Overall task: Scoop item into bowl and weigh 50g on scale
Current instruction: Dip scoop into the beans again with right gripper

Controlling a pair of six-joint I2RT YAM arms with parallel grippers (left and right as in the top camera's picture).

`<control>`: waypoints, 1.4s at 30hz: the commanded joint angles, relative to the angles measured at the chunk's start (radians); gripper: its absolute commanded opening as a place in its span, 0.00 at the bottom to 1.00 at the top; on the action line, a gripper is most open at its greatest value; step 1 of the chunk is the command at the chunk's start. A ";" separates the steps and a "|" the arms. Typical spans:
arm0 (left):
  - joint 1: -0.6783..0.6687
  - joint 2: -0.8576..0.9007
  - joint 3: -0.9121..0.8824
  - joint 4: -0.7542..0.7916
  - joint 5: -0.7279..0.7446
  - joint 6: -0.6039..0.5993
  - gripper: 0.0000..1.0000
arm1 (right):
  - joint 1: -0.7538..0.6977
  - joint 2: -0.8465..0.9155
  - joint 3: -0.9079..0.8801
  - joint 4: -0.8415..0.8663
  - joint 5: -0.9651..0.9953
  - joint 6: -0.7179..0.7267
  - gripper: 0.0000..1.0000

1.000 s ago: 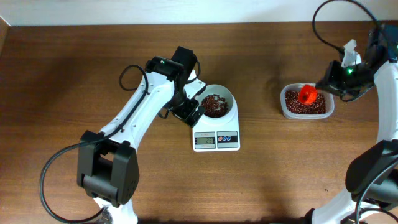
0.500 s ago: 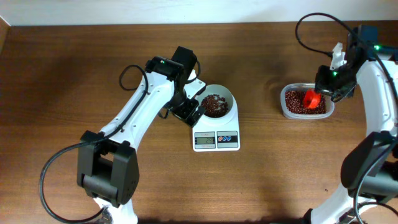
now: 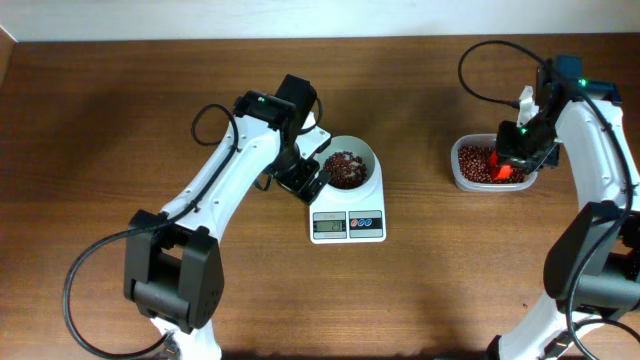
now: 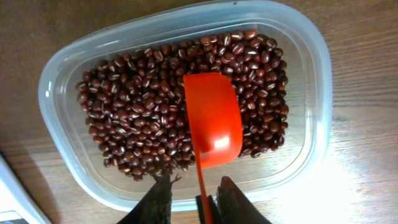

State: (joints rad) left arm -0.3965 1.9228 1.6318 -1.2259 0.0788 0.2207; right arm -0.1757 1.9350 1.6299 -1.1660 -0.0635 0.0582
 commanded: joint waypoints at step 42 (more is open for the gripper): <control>-0.003 0.009 0.003 0.002 0.004 0.005 0.99 | -0.231 0.005 -0.130 0.135 -0.596 -0.055 0.04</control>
State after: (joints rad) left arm -0.3965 1.9228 1.6318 -1.2255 0.0788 0.2207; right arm -0.3927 1.9350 1.5047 -1.0241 -0.5705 0.0216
